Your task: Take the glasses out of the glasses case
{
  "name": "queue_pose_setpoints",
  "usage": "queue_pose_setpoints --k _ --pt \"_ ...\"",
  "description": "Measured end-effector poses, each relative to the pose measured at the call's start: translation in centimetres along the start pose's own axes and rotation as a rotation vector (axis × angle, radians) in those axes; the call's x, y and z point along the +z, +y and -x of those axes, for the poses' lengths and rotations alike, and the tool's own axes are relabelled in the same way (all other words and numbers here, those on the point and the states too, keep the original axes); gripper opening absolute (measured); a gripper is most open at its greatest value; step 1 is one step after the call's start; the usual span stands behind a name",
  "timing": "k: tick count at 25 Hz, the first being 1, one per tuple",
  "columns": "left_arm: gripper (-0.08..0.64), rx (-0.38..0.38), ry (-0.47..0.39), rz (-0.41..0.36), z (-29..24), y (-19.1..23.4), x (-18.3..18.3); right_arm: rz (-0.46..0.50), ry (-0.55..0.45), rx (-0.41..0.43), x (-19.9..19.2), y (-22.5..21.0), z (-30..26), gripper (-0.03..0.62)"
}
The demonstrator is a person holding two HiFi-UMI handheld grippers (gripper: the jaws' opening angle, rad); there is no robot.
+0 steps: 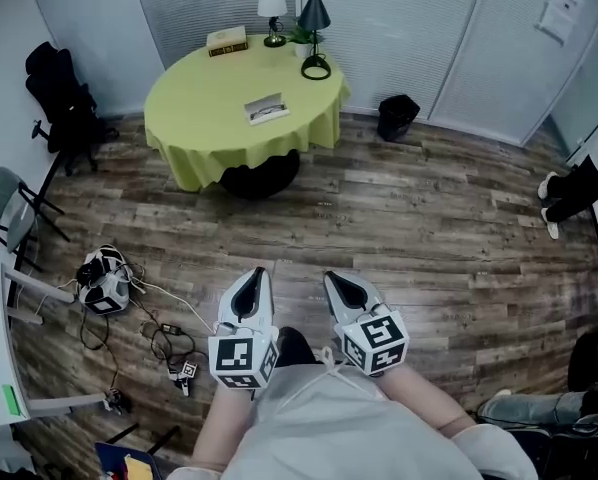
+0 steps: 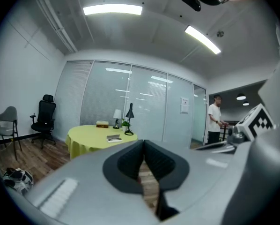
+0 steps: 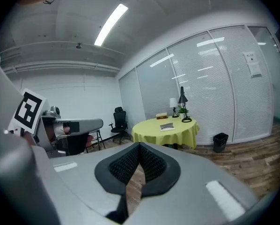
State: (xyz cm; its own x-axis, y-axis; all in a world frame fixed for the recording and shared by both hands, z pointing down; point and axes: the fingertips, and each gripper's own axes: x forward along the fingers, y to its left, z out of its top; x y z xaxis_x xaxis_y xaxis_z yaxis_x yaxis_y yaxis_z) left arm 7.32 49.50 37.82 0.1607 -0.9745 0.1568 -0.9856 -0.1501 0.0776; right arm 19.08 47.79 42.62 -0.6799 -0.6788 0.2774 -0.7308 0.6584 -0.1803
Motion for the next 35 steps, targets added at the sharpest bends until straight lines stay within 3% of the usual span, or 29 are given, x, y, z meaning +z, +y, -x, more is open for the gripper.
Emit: queue_pose_setpoints --k 9,17,35 --pt "0.008 0.01 0.055 0.02 -4.0 2.5 -1.9 -0.037 0.038 0.012 -1.0 -1.9 -4.2 0.0" --pt "0.008 -0.011 0.074 0.059 -13.0 7.2 -1.2 -0.056 0.082 -0.032 0.3 -5.7 -11.8 0.0" --pt "0.008 -0.097 0.1 0.113 -39.4 25.7 5.9 -0.05 0.109 -0.103 12.1 -14.0 -39.9 0.0"
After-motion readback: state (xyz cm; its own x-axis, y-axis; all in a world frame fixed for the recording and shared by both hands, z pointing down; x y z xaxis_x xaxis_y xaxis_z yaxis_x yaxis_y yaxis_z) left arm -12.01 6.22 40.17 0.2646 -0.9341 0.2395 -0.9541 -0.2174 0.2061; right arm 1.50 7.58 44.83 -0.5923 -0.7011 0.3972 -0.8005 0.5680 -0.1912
